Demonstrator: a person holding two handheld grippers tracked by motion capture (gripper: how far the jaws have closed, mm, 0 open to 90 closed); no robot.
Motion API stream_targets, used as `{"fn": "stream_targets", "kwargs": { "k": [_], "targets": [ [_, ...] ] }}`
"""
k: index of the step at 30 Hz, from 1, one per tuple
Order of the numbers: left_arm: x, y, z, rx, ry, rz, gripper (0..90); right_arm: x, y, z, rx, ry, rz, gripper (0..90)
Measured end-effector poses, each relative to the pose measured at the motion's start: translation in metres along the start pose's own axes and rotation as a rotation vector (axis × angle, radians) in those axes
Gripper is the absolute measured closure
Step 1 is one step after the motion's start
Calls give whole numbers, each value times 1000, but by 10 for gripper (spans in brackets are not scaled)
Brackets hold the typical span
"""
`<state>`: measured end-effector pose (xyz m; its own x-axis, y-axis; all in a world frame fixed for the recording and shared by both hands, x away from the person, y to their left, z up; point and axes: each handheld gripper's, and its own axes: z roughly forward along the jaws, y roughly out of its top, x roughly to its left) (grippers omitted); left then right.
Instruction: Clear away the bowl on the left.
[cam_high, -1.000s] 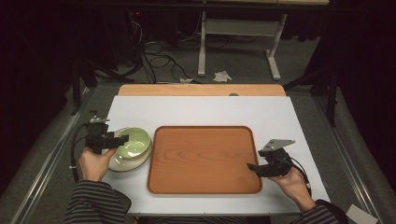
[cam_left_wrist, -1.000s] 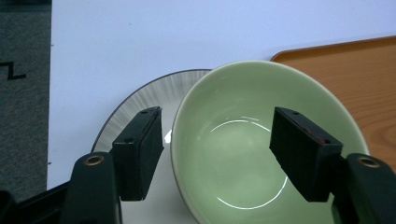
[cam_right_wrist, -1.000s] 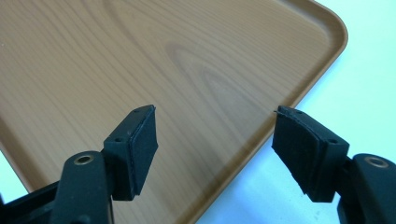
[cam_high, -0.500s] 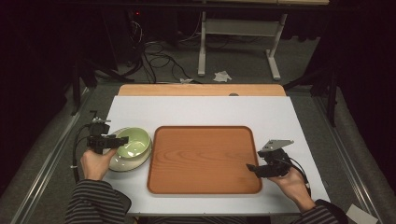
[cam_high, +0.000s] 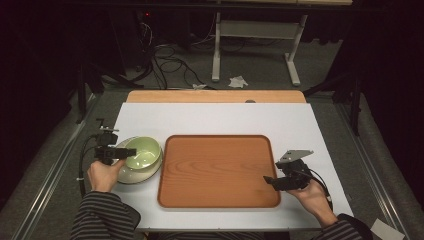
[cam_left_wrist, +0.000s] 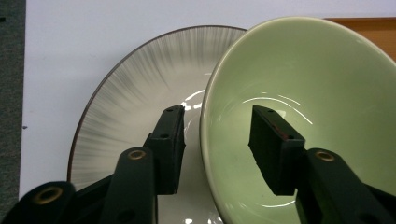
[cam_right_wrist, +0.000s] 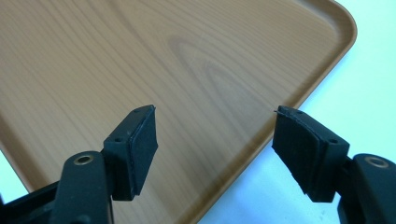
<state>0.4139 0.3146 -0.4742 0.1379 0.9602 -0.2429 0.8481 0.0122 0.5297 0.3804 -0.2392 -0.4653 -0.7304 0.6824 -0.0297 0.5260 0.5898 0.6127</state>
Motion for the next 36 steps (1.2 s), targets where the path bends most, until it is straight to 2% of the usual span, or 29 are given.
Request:
{"fn": "stream_targets", "kwargs": {
  "k": [4, 8, 18, 29, 36],
  "targets": [
    [-1, 0, 1, 7, -2, 1, 599, 0, 0, 0, 0, 2, -1, 323],
    [-1, 0, 0, -19, 4, -8, 648, 0, 0, 1, 11, -1, -10, 323],
    [0, 0, 4, 13, 11, -9, 712, 0, 0, 2, 14, -2, -16, 324],
    [6, 0, 5, 30, -1, -39, 828, 1, 0, 2, 14, 3, -14, 324],
    [7, 1, 5, 39, -6, -43, 835, 1, 0, 2, 16, 1, -19, 324]
  ]
}}
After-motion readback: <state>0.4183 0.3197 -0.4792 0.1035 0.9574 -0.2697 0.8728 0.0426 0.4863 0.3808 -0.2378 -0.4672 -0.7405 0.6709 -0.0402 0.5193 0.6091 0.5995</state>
